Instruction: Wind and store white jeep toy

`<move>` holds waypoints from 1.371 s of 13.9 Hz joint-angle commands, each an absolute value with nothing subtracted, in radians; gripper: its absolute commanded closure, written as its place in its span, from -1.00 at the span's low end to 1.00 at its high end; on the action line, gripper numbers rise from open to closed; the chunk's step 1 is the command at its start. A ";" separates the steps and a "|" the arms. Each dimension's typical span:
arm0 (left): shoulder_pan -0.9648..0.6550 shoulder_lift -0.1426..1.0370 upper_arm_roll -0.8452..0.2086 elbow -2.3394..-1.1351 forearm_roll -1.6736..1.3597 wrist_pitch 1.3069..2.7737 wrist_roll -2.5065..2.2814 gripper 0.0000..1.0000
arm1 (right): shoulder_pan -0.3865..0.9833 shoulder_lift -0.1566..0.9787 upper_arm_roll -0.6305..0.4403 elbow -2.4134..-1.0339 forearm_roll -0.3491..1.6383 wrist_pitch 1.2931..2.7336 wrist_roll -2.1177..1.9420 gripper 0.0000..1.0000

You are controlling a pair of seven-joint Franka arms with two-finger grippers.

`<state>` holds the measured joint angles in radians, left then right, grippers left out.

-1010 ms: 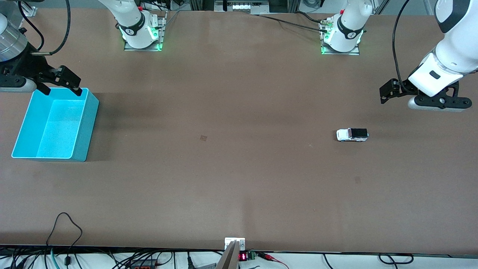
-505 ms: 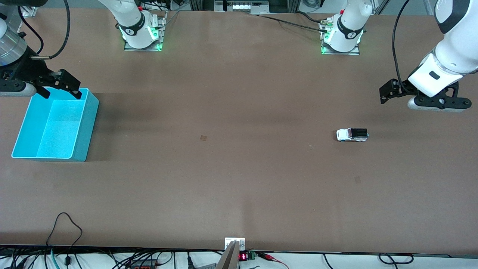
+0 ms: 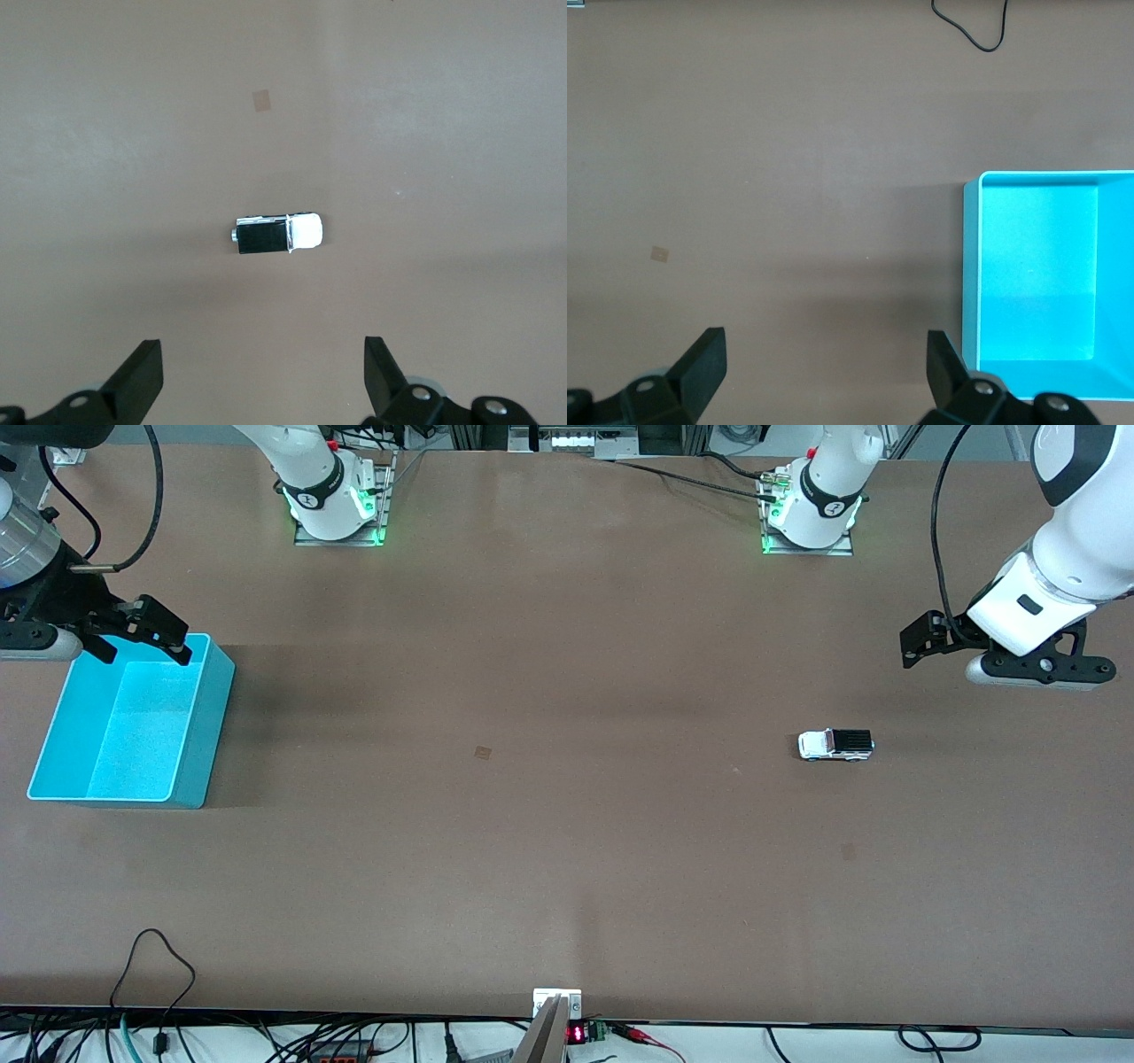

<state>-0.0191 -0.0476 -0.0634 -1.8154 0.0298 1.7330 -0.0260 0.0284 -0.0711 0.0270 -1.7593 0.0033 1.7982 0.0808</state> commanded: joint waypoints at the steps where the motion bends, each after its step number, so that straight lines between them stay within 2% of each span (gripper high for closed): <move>1: -0.011 -0.012 -0.061 -1.781 0.023 1.672 -0.003 -1.00 | 0.026 -0.066 0.029 -1.741 0.002 1.787 0.071 -1.00; 4: -0.014 0.001 -0.061 -1.778 0.023 1.566 0.002 -1.00 | 0.028 -0.066 0.029 -1.741 0.000 1.789 0.069 -1.00; 8: -0.018 0.017 -0.063 -1.779 0.023 1.520 0.179 -1.00 | 0.028 -0.064 0.029 -1.740 -0.002 1.793 0.067 -1.00; 15: -0.015 0.038 -0.063 -1.825 0.025 1.535 0.518 -1.00 | 0.028 -0.064 0.029 -1.740 -0.002 1.798 0.067 -1.00; 19: 0.014 0.040 -0.061 -1.929 0.028 1.690 0.852 -1.00 | 0.026 -0.063 0.029 -1.740 -0.002 1.799 0.067 -1.00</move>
